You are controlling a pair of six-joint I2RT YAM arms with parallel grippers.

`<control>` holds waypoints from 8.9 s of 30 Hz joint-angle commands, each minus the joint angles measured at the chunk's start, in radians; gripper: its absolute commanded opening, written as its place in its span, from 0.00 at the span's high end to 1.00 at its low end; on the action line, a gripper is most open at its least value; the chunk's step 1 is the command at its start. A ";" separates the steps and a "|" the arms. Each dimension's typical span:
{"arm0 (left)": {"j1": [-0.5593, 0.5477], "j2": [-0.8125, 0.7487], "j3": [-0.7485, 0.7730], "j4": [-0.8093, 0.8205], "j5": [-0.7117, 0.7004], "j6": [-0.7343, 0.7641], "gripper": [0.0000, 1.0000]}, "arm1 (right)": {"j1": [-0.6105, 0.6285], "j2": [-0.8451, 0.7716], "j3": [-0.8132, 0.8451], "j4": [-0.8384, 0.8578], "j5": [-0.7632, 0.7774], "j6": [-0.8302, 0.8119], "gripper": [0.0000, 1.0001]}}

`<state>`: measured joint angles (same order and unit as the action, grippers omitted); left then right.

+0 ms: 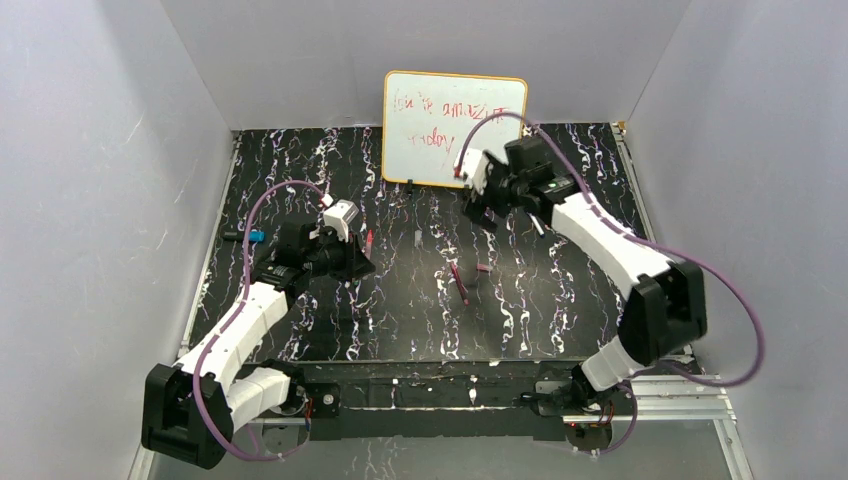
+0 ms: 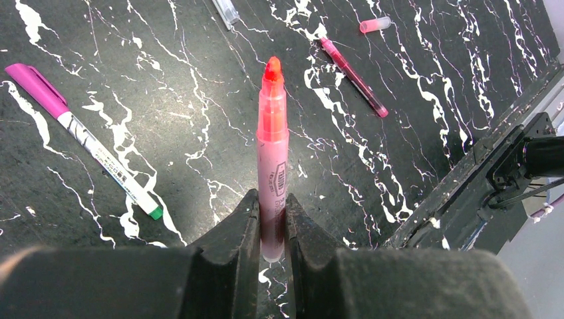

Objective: Insert the pens into the pen caps

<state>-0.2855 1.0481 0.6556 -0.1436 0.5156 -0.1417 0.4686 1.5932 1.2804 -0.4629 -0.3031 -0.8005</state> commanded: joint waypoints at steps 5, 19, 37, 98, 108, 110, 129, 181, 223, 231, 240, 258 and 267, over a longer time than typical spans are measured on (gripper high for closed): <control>-0.005 -0.031 0.031 -0.011 -0.007 0.002 1.00 | -0.018 -0.139 0.100 0.106 0.148 0.972 0.01; -0.006 -0.053 0.036 -0.022 -0.013 -0.002 1.00 | -0.070 -0.101 -0.026 -0.581 0.498 2.402 0.04; -0.020 -0.077 0.033 -0.010 0.014 -0.015 1.00 | -0.035 0.100 0.011 -0.543 0.447 2.760 0.41; -0.029 -0.033 0.039 -0.035 -0.002 -0.019 1.00 | 0.069 0.152 0.083 -0.328 0.688 2.278 0.96; -0.029 -0.127 -0.018 0.026 0.194 -0.072 1.00 | 0.171 -0.092 -0.014 0.147 0.649 1.723 0.99; -0.029 -0.142 -0.030 0.044 0.216 -0.083 1.00 | 0.181 -0.122 -0.029 0.203 0.613 1.682 0.99; -0.030 -0.143 -0.086 0.197 0.344 -0.151 1.00 | 0.365 -0.051 0.191 0.285 0.442 1.382 0.99; -0.031 -0.129 -0.079 0.194 0.305 -0.153 1.00 | 0.484 -0.113 0.133 0.350 0.375 1.357 0.99; -0.031 -0.126 -0.074 0.183 0.299 -0.147 1.00 | 0.508 -0.090 0.049 0.414 0.384 1.389 0.99; -0.031 -0.128 -0.075 0.183 0.297 -0.147 1.00 | 0.508 -0.101 0.024 0.440 0.412 1.388 0.99; -0.030 -0.125 -0.075 0.183 0.299 -0.147 1.00 | 0.508 -0.105 0.018 0.455 0.420 1.389 0.99; -0.031 -0.126 -0.074 0.181 0.294 -0.145 1.00 | 0.507 -0.101 0.004 0.465 0.383 1.400 0.99; -0.030 -0.127 -0.071 0.173 0.286 -0.140 1.00 | 0.514 -0.097 -0.021 0.431 0.320 1.429 0.99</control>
<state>-0.3119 0.9279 0.5652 0.0250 0.7933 -0.2977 0.9745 1.5200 1.2831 -0.0292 0.0689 0.6071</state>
